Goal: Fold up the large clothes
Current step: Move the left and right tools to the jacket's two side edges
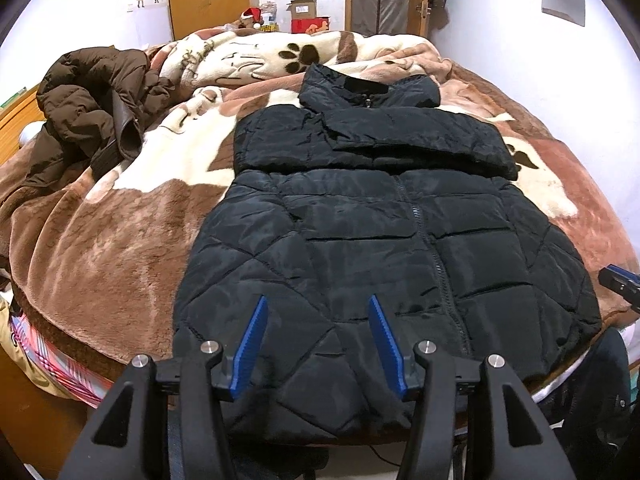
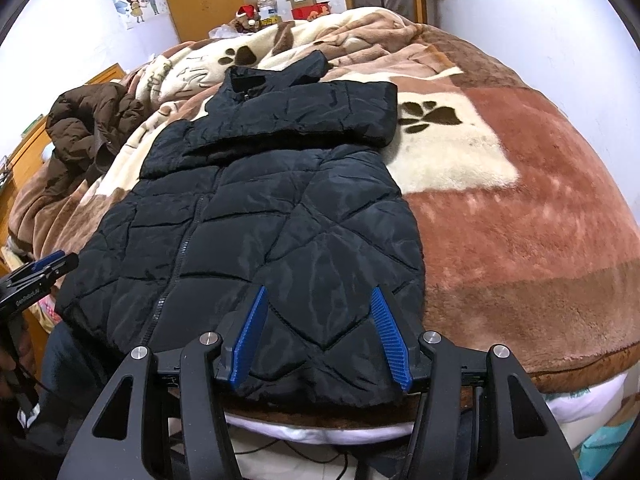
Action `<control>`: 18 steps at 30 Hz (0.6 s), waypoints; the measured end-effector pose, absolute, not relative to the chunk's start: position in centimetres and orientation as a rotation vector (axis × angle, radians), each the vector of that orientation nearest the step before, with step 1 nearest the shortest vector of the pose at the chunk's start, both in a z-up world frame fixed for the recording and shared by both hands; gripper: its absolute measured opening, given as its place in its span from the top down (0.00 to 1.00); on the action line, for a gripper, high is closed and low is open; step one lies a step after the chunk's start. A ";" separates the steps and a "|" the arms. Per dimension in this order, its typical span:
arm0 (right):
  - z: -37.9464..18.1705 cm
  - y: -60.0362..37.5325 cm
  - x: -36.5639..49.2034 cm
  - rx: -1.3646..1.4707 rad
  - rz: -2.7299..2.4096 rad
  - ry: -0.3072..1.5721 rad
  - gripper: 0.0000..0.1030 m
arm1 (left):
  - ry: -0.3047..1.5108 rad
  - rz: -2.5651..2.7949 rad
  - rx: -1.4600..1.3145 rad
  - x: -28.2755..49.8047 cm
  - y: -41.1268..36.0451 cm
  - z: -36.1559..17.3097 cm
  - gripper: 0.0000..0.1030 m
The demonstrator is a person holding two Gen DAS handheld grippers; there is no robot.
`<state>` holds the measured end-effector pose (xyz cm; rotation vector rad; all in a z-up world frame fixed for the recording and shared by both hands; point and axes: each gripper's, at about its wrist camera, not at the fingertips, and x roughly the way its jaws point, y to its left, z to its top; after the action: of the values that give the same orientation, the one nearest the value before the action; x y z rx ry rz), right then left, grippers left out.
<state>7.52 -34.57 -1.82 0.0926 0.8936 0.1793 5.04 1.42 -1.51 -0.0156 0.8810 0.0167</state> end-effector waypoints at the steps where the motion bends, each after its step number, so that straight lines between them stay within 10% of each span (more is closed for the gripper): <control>1: -1.9 -34.9 7.7 0.093 0.173 0.896 0.47 | 0.882 0.021 -0.016 5.2 1.8 -1.6 0.46; 18: -7.5 -40.7 10.0 0.283 0.123 1.076 0.38 | 1.024 0.114 -0.076 8.1 10.6 -6.5 0.34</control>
<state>9.96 -40.73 -7.53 0.2835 1.0758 0.1230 8.12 10.64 -6.51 -0.0762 1.0241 0.1138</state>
